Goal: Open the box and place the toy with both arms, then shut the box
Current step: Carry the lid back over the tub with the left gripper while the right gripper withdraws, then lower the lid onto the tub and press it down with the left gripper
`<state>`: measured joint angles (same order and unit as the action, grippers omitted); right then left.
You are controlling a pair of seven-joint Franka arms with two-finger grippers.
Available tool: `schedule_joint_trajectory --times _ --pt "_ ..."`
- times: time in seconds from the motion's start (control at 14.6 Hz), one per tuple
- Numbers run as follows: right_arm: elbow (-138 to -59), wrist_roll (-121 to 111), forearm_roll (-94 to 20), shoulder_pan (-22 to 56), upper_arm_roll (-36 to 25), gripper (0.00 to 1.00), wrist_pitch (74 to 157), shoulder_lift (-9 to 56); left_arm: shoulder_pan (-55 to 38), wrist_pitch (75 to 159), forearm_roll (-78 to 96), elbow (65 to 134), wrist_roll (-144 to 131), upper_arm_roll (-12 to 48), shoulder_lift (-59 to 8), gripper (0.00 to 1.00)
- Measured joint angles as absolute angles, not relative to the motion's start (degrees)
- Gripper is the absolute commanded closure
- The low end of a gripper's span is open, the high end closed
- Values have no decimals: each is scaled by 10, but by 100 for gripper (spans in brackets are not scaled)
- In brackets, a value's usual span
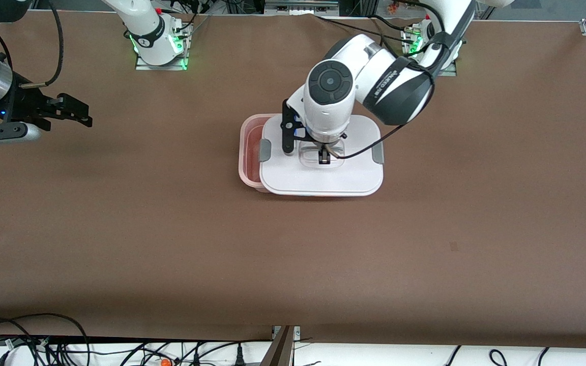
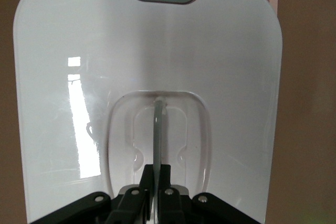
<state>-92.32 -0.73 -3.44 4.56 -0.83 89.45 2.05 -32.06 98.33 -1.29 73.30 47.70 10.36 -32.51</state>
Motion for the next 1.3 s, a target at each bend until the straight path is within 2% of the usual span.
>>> schedule_joint_trajectory --times 0.27,1.3 --pt "-923 -6 -34 45 -4 0 897 20 -348 1020 -13 733 473 104 -356 100" --pt "-908 -3 34 40 1 0 913 34 -377 1037 -13 732 385 101 -376 100"
